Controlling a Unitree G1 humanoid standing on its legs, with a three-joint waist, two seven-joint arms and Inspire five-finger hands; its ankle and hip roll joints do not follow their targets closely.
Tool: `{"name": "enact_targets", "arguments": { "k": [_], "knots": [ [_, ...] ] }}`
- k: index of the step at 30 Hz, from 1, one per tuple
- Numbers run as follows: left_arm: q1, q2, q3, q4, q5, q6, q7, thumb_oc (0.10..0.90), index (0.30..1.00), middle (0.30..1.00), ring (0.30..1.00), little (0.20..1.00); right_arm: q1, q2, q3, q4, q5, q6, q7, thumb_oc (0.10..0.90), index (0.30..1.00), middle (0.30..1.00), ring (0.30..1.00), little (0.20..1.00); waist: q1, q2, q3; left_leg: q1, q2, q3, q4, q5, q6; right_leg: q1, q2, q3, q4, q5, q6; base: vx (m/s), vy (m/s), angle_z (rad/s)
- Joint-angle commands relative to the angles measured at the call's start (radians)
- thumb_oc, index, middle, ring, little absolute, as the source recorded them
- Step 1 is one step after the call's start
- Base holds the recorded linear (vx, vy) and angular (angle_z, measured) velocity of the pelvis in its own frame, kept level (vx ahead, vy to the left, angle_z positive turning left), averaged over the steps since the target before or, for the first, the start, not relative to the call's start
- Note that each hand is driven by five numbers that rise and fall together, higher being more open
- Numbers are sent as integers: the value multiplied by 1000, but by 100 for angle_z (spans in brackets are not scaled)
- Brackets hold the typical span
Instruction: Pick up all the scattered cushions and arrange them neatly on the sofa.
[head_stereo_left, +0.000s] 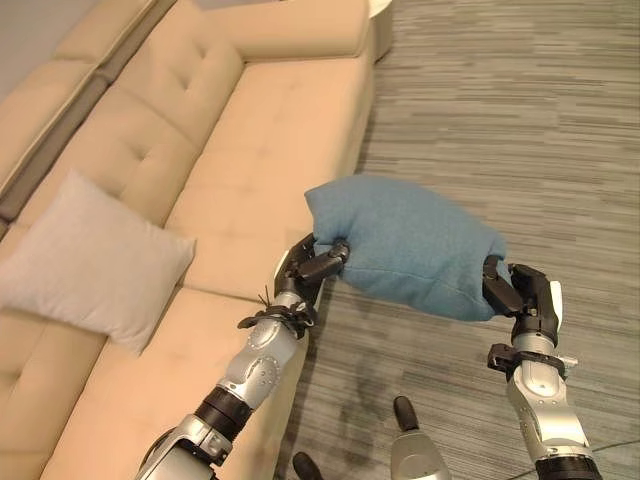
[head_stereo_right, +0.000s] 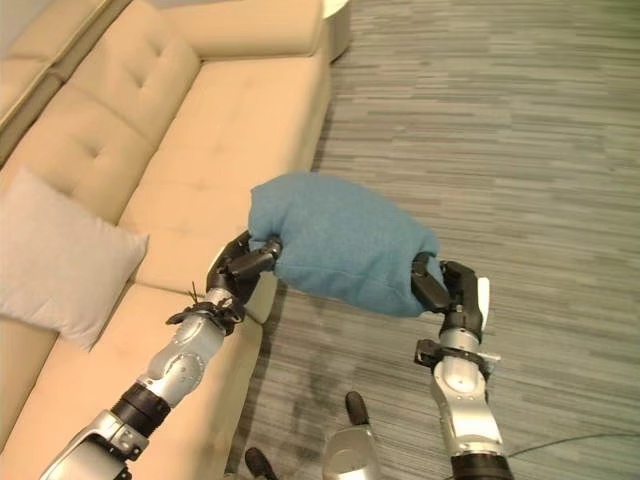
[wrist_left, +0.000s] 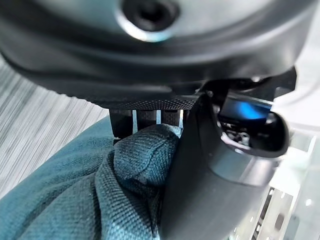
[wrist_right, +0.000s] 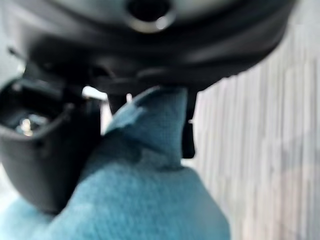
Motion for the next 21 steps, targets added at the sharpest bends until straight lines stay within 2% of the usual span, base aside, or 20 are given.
{"name": "enact_targets", "arguments": {
  "k": [1, 3, 4, 5, 6, 7, 9, 10, 11, 12, 14, 15, 17, 18, 19, 20, 21],
  "knots": [
    [-161, -95, -63, -73, 66, -114, -128, 400, 300, 300, 300, 300, -21, -38, 93, -235, 4, -191, 39, 400, 300, 300, 300, 300, 29, 0, -150, -46, 89, -126, 247, -34, -29, 22, 28, -4, 153, -230, -14, 115, -354, -6],
    [-162, -98, -68, -79, 72, -118, -124, 400, 300, 300, 300, 300, -17, -42, 116, -239, -8, -185, 50, 400, 300, 300, 300, 300, 48, -14, -140, -95, 7, -209, 288, -76, -6, 32, 36, 20, 150, -231, -22, 105, -243, -1],
    [-162, -98, -68, -79, 72, -118, -124, 400, 300, 300, 300, 300, -17, -41, 116, -239, -8, -185, 50, 400, 300, 300, 300, 300, 48, -14, -143, -99, 6, -209, 287, -73, -5, 29, 35, 20, 148, -227, -22, 71, -176, -26],
    [-162, -96, -71, -77, 74, -117, -125, 400, 300, 300, 300, 300, -10, -41, 123, -245, -4, -185, 59, 400, 300, 300, 300, 300, 56, -26, -140, -131, -28, -217, 293, -111, 8, 36, 35, 29, 143, -226, -24, 137, -202, -41],
    [-161, -83, -69, -79, 75, -119, -126, 400, 300, 300, 300, 300, 36, -43, 133, -319, -18, -188, 86, 400, 300, 300, 300, 300, 56, -36, -137, -179, -59, -175, 267, -140, 20, 54, 41, 40, 128, -226, -26, 146, -194, -22],
    [-159, -83, -70, -79, 75, -119, -125, 400, 300, 300, 300, 300, 42, -41, 132, -325, -19, -185, 86, 400, 300, 300, 300, 300, 59, -37, -139, -178, -60, -173, 267, -142, 21, 55, 39, 42, 128, -228, -24, 174, -146, -19],
    [-144, -64, -62, -101, 92, -122, -117, 400, 300, 300, 300, 300, 110, -39, 139, -399, -39, -183, 124, 400, 300, 300, 300, 300, 63, -32, -129, -227, -99, -152, 235, -125, 26, 70, 59, 63, 125, -235, -27, 213, -67, -15],
    [-130, -53, -56, -120, 99, -118, -120, 400, 300, 300, 300, 300, 131, -35, 167, -404, -47, -185, 147, 400, 300, 300, 300, 300, 79, -17, -116, -272, -154, -186, 179, -92, 20, 90, 97, 92, 126, -244, -31, 344, -82, -20],
    [-119, -45, -45, -127, 111, -122, -114, 400, 300, 300, 300, 300, 144, -30, 183, -414, -50, -183, 161, 400, 300, 300, 300, 300, 91, -18, -108, -289, -191, -205, 142, -89, 23, 111, 112, 107, 129, -259, -31, 436, -130, -56],
    [-107, -33, -35, -136, 125, -127, -109, 400, 300, 300, 300, 300, 173, -26, 194, -437, -50, -189, 178, 400, 300, 300, 300, 300, 110, -15, -98, -334, -209, -226, 112, -69, 20, 134, 140, 143, 131, -269, -37, 375, -100, -94],
    [-106, -29, -34, -136, 130, -127, -102, 400, 300, 300, 300, 300, 180, -26, 203, -438, -49, -191, 182, 400, 300, 300, 300, 300, 122, -19, -95, -348, -219, -233, 105, -64, 23, 149, 148, 165, 134, -277, -38, 273, -39, -124],
    [-102, -26, -19, -130, 139, -133, -97, 400, 300, 300, 300, 300, 190, -20, 212, -450, -49, -197, 194, 400, 300, 300, 300, 300, 132, -17, -93, -347, -225, -259, 79, -63, 40, 169, 168, 204, 152, -301, -39, 302, 39, -116],
    [-100, -19, -18, -133, 148, -132, -92, 400, 300, 300, 300, 300, 205, -16, 220, -462, -56, -205, 204, 400, 300, 300, 300, 300, 136, -13, -105, -318, -227, -276, 76, -42, 68, 180, 171, 221, 178, -317, -35, 378, 60, -108],
    [-99, -14, -16, -129, 159, -131, -89, 400, 300, 300, 300, 300, 219, -10, 223, -462, -56, -210, 211, 400, 300, 300, 300, 300, 138, -24, -119, -310, -231, -273, 89, -53, 80, 186, 162, 222, 204, -320, -24, 461, 54, -104],
    [-100, 2, -6, -124, 172, -128, -81, 400, 300, 300, 300, 300, 225, -1, 230, -466, -59, -215, 212, 400, 300, 300, 300, 300, 141, -47, -135, -283, -247, -260, 109, -92, 105, 165, 135, 209, 307, -296, 24, 440, 29, -63],
    [-107, 11, 8, -127, 177, -136, -69, 400, 300, 300, 300, 300, 224, 2, 240, -476, -64, -215, 217, 400, 300, 300, 300, 300, 139, -55, -133, -259, -250, -245, 114, -112, 115, 126, 108, 186, 401, -221, 80, 295, 18, -75],
    [-107, 11, 8, -127, 177, -136, -69, 400, 300, 300, 300, 300, 223, 1, 240, -476, -64, -215, 217, 400, 300, 300, 300, 300, 143, -49, -136, -264, -242, -242, 113, -109, 113, 120, 115, 190, 399, -214, 79, 240, 37, -74]
  ]
}}
